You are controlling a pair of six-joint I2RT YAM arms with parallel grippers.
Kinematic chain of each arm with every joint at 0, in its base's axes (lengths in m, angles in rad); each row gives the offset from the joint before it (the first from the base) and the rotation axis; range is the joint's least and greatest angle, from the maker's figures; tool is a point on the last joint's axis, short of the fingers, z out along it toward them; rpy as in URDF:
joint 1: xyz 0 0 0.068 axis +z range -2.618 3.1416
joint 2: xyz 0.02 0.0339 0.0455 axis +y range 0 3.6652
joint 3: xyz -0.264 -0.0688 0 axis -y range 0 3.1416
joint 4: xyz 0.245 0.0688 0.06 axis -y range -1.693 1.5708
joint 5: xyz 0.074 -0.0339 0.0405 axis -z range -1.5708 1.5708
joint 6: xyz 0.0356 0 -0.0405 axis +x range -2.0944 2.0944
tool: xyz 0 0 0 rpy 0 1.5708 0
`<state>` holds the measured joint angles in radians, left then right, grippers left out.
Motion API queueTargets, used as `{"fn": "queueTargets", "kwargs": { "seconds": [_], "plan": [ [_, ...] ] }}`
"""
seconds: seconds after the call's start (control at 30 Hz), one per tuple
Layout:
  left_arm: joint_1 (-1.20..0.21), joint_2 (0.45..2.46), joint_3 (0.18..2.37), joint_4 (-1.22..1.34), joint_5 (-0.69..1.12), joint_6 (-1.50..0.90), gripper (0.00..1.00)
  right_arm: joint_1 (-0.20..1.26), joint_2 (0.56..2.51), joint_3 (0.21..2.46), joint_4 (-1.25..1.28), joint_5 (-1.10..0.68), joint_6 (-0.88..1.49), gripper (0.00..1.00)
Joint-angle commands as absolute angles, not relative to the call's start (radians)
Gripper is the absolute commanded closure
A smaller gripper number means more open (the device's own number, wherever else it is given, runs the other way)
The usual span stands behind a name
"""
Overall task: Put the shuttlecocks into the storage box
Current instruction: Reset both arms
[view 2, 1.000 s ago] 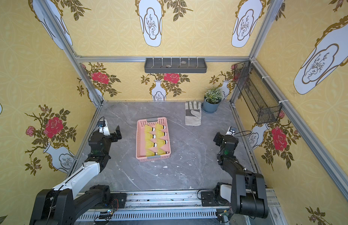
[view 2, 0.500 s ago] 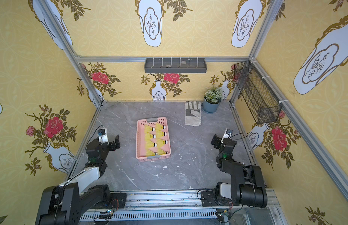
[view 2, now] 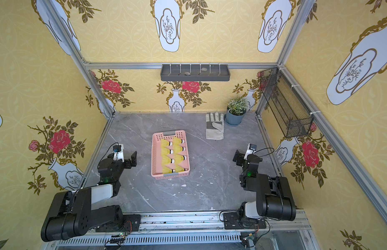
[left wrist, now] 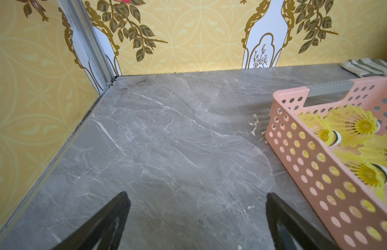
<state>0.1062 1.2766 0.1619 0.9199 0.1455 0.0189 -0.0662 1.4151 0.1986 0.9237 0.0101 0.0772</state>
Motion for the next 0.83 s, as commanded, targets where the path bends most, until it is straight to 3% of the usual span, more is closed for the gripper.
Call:
{"fn": "queueTargets", "kwargs": {
  "seconds": [0.0, 0.8],
  "plan": [
    [0.107, 1.277, 0.163, 0.95, 0.094, -0.002, 0.0, -0.069, 1.415, 0.195, 0.985, 0.006, 0.074, 0.02],
    [0.106, 1.272, 0.163, 0.945, 0.097, -0.002, 0.0, -0.069, 1.415, 0.193, 0.993, 0.005, 0.074, 0.03]
  ]
}}
